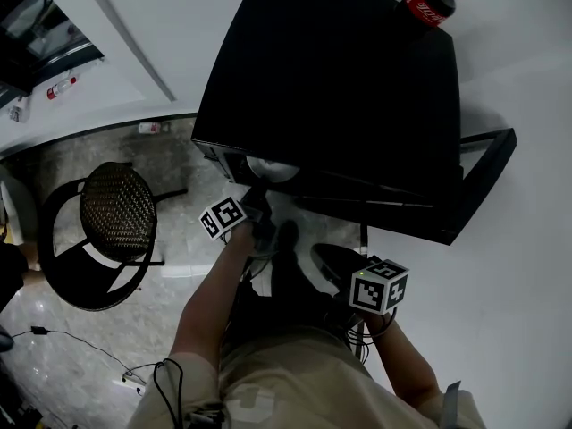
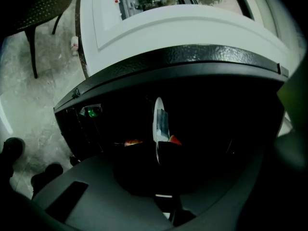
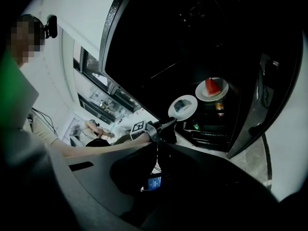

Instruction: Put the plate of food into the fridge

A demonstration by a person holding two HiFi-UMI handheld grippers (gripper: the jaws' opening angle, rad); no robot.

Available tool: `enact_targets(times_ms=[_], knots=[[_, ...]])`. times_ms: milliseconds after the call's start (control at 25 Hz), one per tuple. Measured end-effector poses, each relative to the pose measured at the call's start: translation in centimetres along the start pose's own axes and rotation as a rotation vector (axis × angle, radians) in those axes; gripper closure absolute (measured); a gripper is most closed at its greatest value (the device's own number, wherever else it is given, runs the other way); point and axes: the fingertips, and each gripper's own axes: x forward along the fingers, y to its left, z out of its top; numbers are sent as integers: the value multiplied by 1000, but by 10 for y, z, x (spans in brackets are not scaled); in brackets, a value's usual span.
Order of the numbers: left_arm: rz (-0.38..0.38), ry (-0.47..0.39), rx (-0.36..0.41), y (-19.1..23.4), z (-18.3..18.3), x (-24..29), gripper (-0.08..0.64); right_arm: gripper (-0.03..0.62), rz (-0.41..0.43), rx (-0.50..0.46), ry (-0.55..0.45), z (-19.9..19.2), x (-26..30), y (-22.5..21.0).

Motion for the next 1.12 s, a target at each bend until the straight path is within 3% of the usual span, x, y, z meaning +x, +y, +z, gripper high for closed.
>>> enact_targets(times_ms=[440,760,1120], knots=[[-26,-55,-1,-4,10,1,538,569,1,13,-1,-2,-2,-4],[-33,20,0,-6,-11,5,529,569,1,9,-6,-1,-2,-4],[-13,-14,0,-3,-6,8,538,569,-10,18,-9,-4,-6,-9]])
